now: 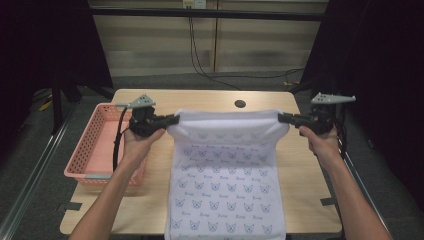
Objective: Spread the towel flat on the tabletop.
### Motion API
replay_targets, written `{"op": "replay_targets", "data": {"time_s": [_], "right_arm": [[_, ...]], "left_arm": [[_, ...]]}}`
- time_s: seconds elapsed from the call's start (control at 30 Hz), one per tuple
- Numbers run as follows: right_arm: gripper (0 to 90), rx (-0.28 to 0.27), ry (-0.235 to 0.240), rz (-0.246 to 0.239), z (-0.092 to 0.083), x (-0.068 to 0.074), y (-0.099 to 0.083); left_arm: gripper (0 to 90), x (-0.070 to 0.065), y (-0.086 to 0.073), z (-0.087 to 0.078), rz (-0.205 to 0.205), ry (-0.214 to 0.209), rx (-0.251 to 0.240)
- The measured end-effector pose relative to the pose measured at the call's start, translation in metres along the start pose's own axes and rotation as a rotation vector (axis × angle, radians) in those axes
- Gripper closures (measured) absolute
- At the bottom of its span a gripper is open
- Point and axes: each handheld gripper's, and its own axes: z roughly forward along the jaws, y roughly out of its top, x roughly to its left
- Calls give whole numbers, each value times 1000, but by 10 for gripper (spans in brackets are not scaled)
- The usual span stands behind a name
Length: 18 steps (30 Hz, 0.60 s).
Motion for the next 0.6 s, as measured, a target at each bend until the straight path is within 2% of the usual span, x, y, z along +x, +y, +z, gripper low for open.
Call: {"op": "replay_targets", "data": {"time_s": [0.03, 0.07, 0.1, 0.17, 0.27, 0.33, 0.43, 0.5, 0.53, 0.6], "right_arm": [[877, 17, 7, -6, -3, 3, -9], [877, 24, 14, 6, -5, 6, -18], [877, 35, 29, 14, -8, 9, -27], [877, 62, 46, 27, -13, 17, -47], [877, 107, 69, 49, -18, 31, -78], [877, 129, 82, 67, -22, 40, -96], [877, 160, 97, 83, -27, 53, -119], [877, 206, 105, 85, -25, 60, -134], [877, 223, 114, 94, -23, 62, -142], [877, 252, 120, 99, -21, 65, -152]], "left_arm": [[866, -6, -8, -3, 4, -12, -1], [866, -10, -17, -6, -25, -40, -7], [866, -15, -26, -8, -26, -56, 3], [866, -26, -42, -11, -2, -57, 49], [865, -37, -65, -16, -30, -80, 71], [864, -46, -77, -18, -20, -96, 98], [863, -58, -95, -19, -27, -123, 112], [863, -61, -108, -17, -27, -108, 157], [863, -60, -114, -16, -34, -119, 177], [863, -60, -125, -13, -39, -114, 215]]}}
